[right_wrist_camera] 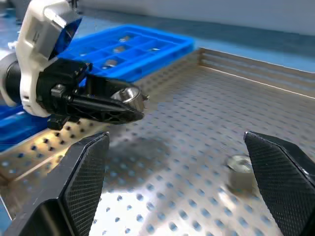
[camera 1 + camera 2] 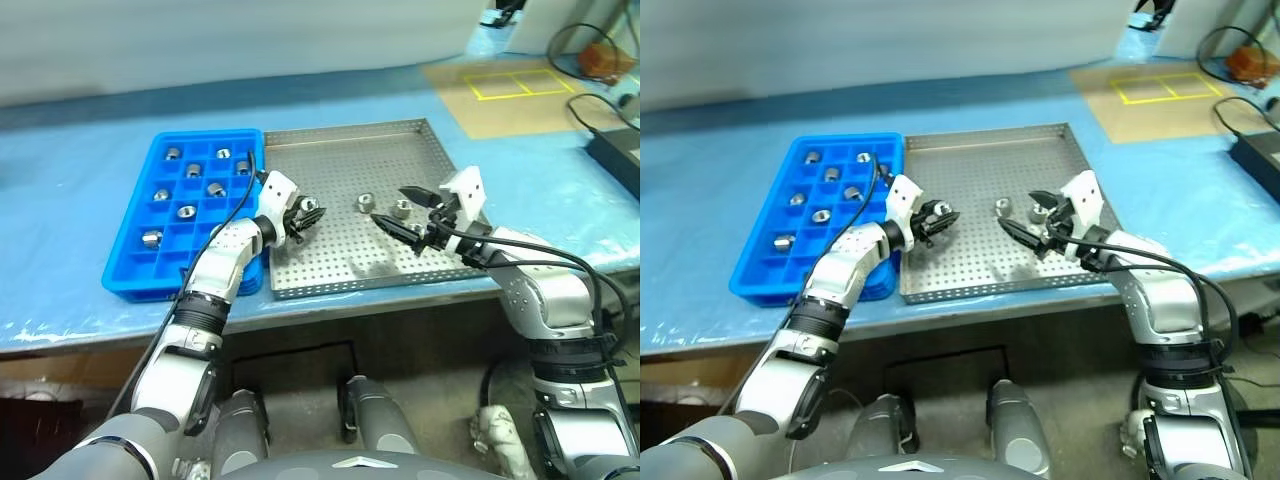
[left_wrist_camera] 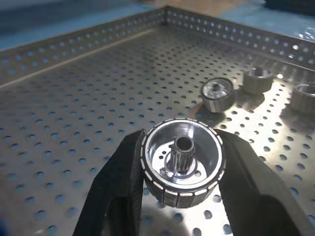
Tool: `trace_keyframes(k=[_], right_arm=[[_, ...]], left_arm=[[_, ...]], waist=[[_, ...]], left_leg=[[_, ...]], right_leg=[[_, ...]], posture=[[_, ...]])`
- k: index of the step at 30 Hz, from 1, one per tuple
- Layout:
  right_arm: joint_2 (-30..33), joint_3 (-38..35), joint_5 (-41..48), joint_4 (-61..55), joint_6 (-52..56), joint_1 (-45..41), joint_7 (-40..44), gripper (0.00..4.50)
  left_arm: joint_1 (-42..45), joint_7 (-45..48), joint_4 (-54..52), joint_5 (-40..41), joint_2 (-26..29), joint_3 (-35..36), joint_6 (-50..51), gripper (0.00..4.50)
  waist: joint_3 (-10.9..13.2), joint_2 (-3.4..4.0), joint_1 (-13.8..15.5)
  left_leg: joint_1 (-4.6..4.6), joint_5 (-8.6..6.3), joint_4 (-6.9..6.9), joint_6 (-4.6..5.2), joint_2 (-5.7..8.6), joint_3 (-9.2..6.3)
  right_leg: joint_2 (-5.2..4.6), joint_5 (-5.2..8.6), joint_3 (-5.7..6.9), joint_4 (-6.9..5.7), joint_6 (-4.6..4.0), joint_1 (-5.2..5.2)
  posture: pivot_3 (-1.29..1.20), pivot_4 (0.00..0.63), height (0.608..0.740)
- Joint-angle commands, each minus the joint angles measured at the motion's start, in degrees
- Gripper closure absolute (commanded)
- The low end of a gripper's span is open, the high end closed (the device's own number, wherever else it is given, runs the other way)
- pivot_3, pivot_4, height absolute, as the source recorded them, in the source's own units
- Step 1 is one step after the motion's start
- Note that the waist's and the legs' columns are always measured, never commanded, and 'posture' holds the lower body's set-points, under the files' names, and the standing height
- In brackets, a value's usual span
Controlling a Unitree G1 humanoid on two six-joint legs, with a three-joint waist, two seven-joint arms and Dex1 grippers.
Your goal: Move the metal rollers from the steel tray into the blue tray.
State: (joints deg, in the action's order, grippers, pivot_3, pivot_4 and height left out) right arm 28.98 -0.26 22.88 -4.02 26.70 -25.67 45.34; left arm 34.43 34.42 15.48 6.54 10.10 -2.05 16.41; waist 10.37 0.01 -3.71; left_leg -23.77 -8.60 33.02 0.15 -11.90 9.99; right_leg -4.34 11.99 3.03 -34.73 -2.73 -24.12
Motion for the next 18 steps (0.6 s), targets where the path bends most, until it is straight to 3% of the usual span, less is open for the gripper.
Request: trace_keyframes(k=[1,9,18], right_arm=[[-1.4,2.53,-1.09,4.2,-3.94,-3.95,3.61,0.0],[-5.35,6.53,-3.7,13.27,-9.11,-10.29,8.59,0.0],[-7.79,7.63,-5.22,17.17,-11.03,-12.1,10.27,0.0]], left_arm=[[-3.17,-4.9,-10.76,2.01,2.05,5.04,3.52,2.77],[-10.58,-9.87,-28.51,5.89,4.48,8.89,12.86,2.77],[-20.65,-14.65,-43.86,8.76,7.85,12.49,25.57,2.77]], waist=[[0.0,0.02,1.72],[0.02,0.06,7.48],[0.02,0.05,8.45]], left_leg=[[0.03,0.01,-0.03,-0.04,-0.02,0.01],[0.06,-0.05,-0.15,-0.3,0.0,0.08],[0.12,0.0,-0.22,-0.4,-0.01,0.06]], right_leg=[[-0.03,0.0,0.0,-0.03,0.0,-0.01],[-0.16,0.0,-0.03,-0.03,0.0,-0.01],[-0.16,0.0,-0.04,-0.08,0.0,-0.01]], posture=[[-0.09,0.15,0.74],[0.04,0.15,0.74],[0.09,0.15,0.74]])
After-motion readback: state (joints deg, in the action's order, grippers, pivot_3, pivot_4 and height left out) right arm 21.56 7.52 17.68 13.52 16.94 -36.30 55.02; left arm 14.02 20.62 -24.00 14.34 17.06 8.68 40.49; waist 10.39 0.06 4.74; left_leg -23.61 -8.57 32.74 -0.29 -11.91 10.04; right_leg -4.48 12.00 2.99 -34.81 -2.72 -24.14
